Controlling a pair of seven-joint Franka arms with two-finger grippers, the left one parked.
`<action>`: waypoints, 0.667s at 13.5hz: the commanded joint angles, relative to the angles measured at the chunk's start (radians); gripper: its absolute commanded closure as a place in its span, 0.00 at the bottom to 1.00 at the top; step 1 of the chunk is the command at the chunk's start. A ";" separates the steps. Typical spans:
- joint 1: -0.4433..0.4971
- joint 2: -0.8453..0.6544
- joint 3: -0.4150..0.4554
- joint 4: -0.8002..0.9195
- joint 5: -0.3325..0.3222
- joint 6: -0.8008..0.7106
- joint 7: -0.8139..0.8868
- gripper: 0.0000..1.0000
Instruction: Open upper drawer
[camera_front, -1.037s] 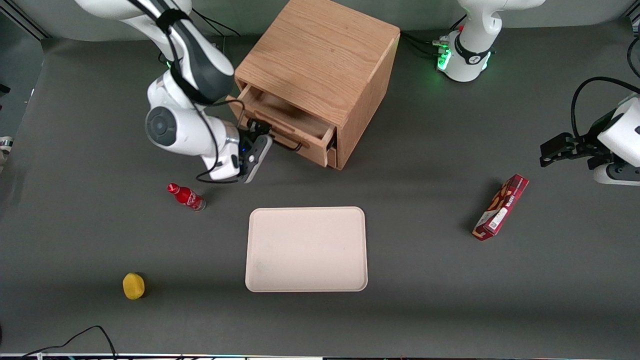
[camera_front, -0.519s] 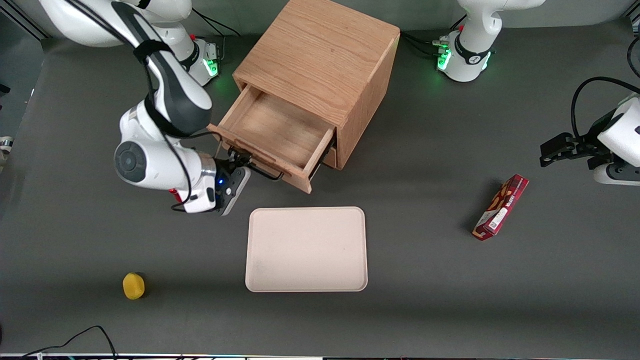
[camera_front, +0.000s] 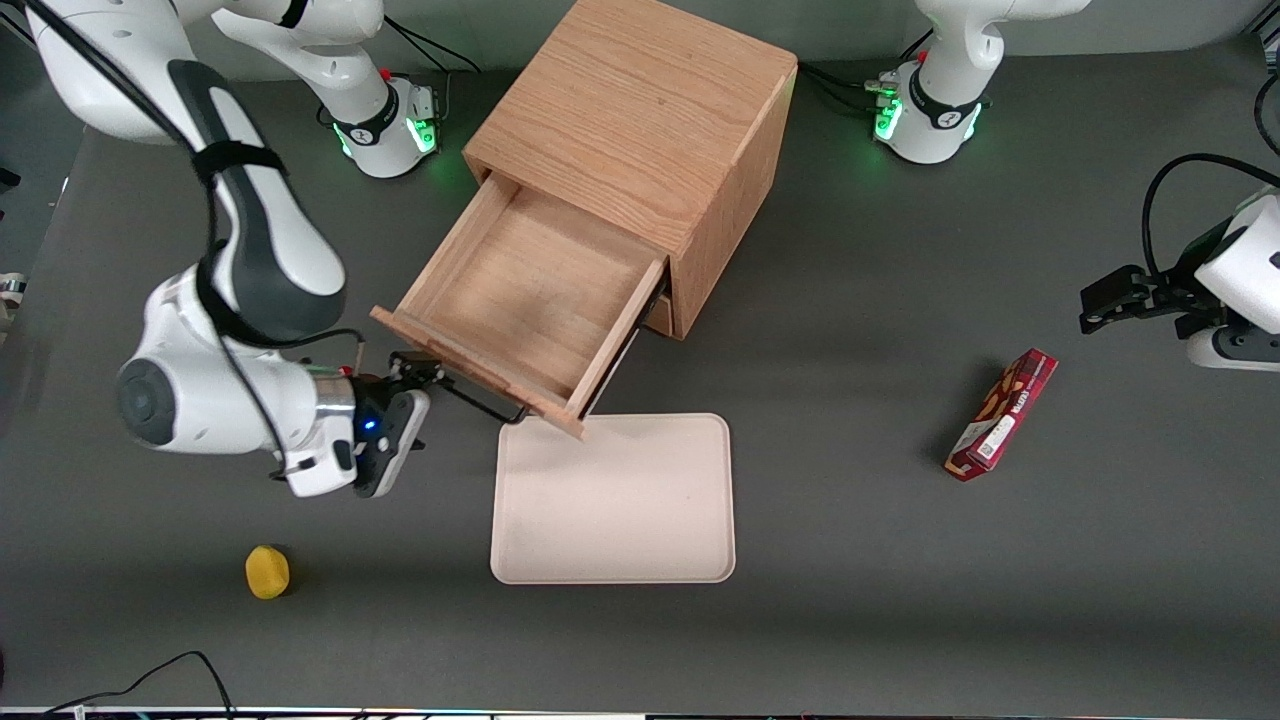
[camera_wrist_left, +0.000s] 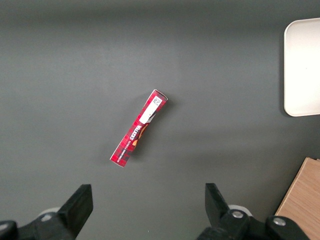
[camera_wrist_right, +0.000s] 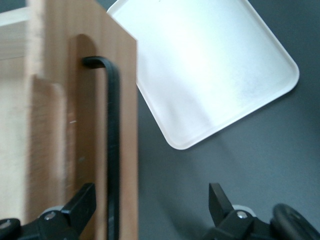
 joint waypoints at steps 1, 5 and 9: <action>0.017 0.017 -0.004 0.140 -0.024 -0.108 0.065 0.00; 0.015 -0.153 -0.004 0.146 -0.025 -0.142 0.584 0.00; 0.019 -0.279 0.007 0.128 -0.225 -0.207 0.993 0.00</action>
